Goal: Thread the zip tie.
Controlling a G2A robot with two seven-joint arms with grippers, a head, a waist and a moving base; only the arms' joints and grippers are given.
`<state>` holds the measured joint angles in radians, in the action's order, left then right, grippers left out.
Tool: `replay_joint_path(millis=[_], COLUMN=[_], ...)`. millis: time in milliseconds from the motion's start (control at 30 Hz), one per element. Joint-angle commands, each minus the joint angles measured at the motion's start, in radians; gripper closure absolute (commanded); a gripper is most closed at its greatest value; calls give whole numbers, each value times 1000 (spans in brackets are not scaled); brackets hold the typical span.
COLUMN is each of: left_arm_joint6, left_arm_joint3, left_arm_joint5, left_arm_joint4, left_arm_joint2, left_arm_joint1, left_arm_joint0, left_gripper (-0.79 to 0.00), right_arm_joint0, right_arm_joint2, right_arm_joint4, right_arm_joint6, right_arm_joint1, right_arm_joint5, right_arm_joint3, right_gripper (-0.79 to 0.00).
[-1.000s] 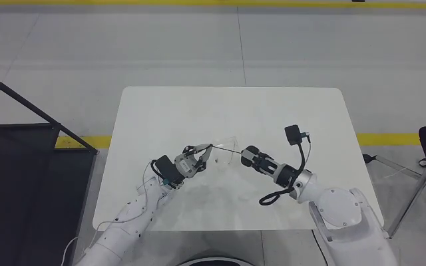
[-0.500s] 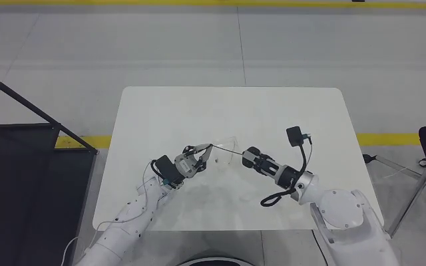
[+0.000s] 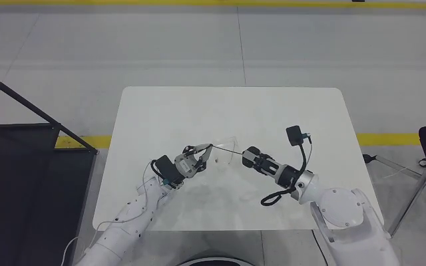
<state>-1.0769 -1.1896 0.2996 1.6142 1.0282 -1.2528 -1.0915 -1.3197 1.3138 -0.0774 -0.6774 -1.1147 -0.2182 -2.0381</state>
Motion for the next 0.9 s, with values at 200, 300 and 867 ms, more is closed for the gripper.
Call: replay_joint_path(millis=[200,300,867], left_arm_joint6=[0,0,0], left_arm_joint3=[0,0,0], left_arm_joint5=[0,0,0], left_arm_joint4=[0,0,0], left_arm_joint2=[0,0,0], left_arm_joint1=[0,0,0], left_arm_joint0=[0,0,0], left_gripper=[0,0,0], right_arm_joint0=[15,17,-5], right_arm_joint2=[-4,-5,2], right_arm_joint4=[23,31,115], right_arm_joint6=[-2,-1,11], right_arm_joint1=[-1,-1,-2], right_arm_joint5=[-6,0,138], right_arm_joint3=[9,11,20], right_gripper=[0,0,0])
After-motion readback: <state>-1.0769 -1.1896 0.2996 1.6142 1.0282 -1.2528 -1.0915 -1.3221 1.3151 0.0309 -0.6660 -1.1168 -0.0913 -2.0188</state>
